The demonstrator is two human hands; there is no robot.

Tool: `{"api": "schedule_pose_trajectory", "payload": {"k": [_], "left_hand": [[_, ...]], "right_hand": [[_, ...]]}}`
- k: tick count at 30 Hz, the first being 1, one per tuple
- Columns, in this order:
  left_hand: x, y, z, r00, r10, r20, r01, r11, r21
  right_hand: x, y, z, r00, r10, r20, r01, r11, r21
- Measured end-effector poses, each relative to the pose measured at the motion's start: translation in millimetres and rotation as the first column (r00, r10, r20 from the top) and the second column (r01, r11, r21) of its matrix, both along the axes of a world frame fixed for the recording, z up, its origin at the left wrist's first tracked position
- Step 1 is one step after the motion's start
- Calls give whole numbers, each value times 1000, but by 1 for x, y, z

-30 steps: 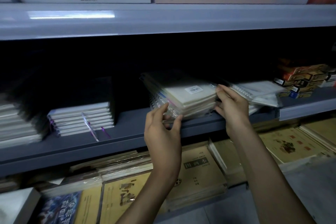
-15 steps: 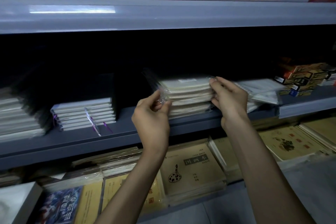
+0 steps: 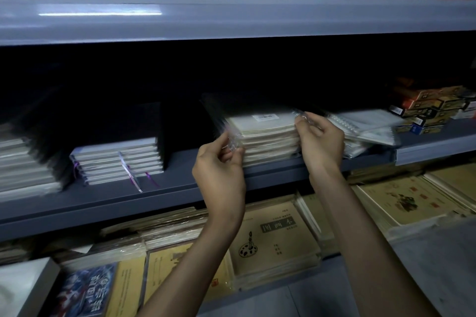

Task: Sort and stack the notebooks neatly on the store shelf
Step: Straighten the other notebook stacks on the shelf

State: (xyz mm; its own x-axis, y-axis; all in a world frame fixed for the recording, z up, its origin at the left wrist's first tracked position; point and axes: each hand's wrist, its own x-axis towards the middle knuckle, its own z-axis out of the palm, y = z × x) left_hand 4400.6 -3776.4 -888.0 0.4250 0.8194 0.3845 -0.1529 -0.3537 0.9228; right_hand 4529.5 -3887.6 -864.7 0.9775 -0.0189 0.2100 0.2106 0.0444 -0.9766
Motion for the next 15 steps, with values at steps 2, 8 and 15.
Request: {"api": "schedule_pose_trajectory", "payload": {"k": [2, 8, 15], "left_hand": [[1, -1, -1, 1000, 2, -12, -2, 1000, 25], [-3, 3, -15, 987, 49, -154, -18, 980, 198], [-1, 7, -31, 842, 274, -465, -26, 881, 473]], "right_hand": [[2, -1, -3, 1000, 17, 10, -16, 1000, -24], [5, -11, -7, 997, 70, 20, -68, 993, -92], [-1, -16, -10, 966, 194, -172, -197, 980, 1]]}}
